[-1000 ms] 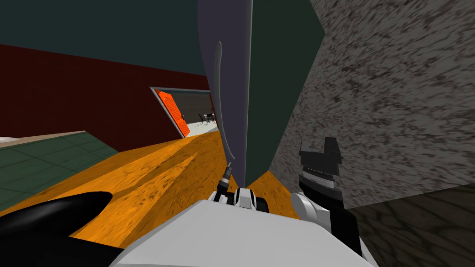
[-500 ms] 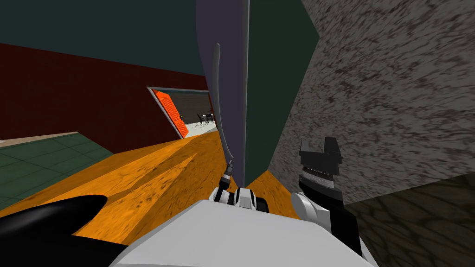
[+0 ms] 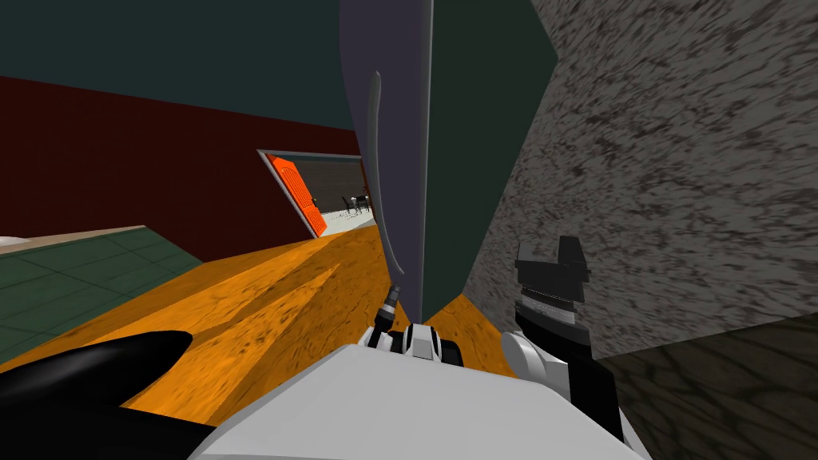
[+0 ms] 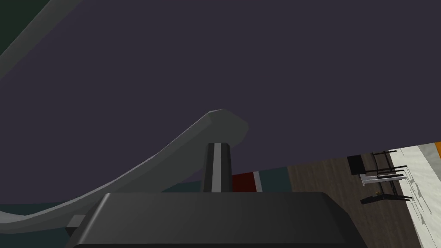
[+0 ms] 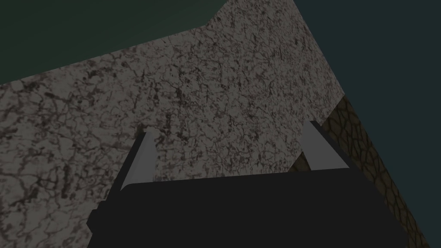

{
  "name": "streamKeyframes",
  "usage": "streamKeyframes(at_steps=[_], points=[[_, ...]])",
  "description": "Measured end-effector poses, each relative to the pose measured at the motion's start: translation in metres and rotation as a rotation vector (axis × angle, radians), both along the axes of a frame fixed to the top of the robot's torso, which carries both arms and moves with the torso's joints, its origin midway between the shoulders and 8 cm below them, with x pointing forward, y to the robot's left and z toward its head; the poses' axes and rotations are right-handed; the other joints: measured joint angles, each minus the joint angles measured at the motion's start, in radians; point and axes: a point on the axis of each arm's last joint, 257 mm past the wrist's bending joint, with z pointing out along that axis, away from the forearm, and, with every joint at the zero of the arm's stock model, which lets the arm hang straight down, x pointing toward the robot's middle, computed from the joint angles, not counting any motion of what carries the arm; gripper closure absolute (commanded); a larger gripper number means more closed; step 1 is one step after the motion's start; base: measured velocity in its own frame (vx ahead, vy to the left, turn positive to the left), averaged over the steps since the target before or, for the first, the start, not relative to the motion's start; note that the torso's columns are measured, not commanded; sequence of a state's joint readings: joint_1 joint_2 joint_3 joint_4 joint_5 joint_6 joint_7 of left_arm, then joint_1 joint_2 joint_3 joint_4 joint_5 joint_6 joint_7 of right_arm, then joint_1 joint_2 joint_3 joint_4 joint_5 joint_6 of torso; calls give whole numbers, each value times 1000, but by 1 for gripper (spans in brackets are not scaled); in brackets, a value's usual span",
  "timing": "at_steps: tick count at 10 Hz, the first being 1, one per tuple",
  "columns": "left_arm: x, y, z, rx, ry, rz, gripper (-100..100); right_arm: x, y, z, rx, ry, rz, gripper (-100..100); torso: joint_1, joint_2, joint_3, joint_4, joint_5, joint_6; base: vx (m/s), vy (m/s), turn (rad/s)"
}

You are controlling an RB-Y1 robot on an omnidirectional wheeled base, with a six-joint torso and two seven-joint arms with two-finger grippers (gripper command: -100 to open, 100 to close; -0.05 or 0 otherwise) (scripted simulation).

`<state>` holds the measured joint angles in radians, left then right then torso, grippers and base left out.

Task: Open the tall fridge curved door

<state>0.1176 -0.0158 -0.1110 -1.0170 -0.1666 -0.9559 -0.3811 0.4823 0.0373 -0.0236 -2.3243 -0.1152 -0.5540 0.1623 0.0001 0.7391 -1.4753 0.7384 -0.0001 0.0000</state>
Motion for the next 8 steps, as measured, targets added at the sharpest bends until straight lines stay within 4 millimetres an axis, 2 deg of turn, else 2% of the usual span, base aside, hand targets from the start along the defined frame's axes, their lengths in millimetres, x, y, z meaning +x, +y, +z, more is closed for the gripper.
streamKeyframes(at_steps=[5, 8], points=[[15, 35, -1, 145, 11, -17, -100, 0, 0, 0, 0, 0, 0, 0, 0, -1, -1, 0, 0, 0, -33, -6, 4], [31, 46, 6, 204, 15, -21, -100, 0, 0, 0, 0, 0, 0, 0, 0, -1, -1, 0, 0, 0, -43, -6, 6]])
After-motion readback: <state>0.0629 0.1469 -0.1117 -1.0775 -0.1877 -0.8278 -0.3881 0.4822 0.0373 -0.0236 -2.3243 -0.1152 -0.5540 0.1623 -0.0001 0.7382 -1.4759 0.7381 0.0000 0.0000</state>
